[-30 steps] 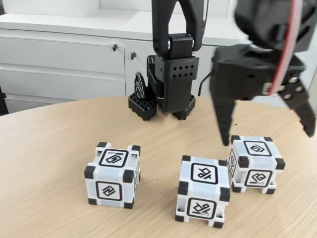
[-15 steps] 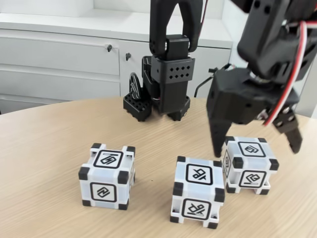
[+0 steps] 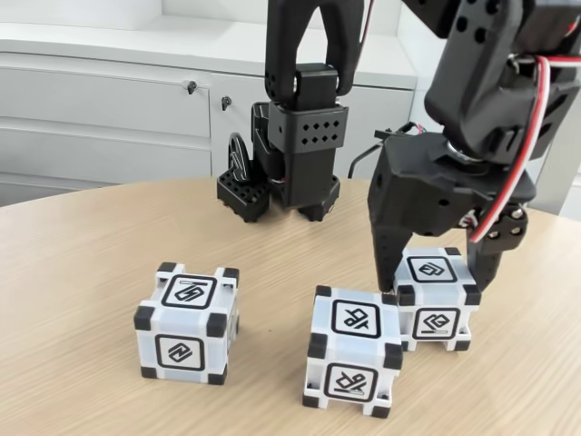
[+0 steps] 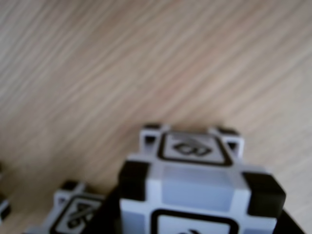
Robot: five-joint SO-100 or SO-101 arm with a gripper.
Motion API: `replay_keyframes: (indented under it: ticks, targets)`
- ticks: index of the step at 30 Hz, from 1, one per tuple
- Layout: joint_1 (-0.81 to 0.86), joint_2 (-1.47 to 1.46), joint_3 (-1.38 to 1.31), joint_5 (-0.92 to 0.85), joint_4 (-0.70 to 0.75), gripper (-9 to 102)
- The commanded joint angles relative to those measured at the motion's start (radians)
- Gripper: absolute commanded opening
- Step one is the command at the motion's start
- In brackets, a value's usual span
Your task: Stack cubes from left to right.
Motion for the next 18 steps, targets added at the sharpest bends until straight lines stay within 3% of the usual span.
replay_keyframes:
  ticks: [1,13,18]
  targets:
    - [0.014,0.038,-0.008,0.023,0.008,0]
    - [0.02,0.505,-0.014,0.156,0.025,0]
    - [0.126,0.583,-0.017,0.307,0.025,0]
